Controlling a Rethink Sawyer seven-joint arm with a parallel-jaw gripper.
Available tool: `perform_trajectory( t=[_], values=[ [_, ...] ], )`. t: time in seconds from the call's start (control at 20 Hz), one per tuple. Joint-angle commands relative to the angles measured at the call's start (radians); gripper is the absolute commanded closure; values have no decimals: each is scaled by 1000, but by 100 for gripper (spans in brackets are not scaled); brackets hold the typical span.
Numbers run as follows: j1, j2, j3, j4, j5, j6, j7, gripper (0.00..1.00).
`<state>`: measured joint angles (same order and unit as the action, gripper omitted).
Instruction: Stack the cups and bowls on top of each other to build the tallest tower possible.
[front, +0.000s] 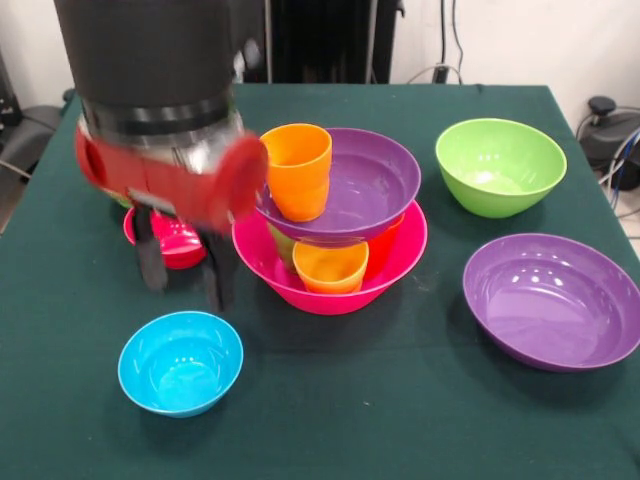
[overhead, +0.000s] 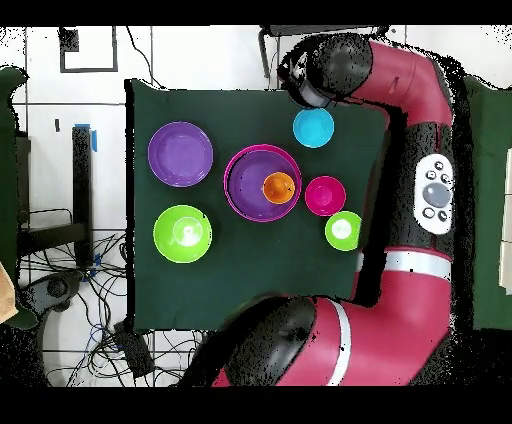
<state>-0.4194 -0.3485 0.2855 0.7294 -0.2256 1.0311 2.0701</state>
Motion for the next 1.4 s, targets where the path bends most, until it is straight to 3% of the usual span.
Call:
perform_trajectory(
  t=[0.05, 0.4, 0.55, 0.9, 1.2, 1.4],
  values=[
    [80, 226, 155, -328, -127, 181, -327, 0],
    [89, 285, 219, -444, -205, 248, -390, 0],
    [88, 286, 208, -458, -249, 256, -424, 0],
    [49, 230, 97, -301, -237, 183, -456, 0],
    [46, 161, -5, -137, -212, 142, -376, 0],
    [27, 130, -10, 23, -152, 71, -277, 0]
  ],
)
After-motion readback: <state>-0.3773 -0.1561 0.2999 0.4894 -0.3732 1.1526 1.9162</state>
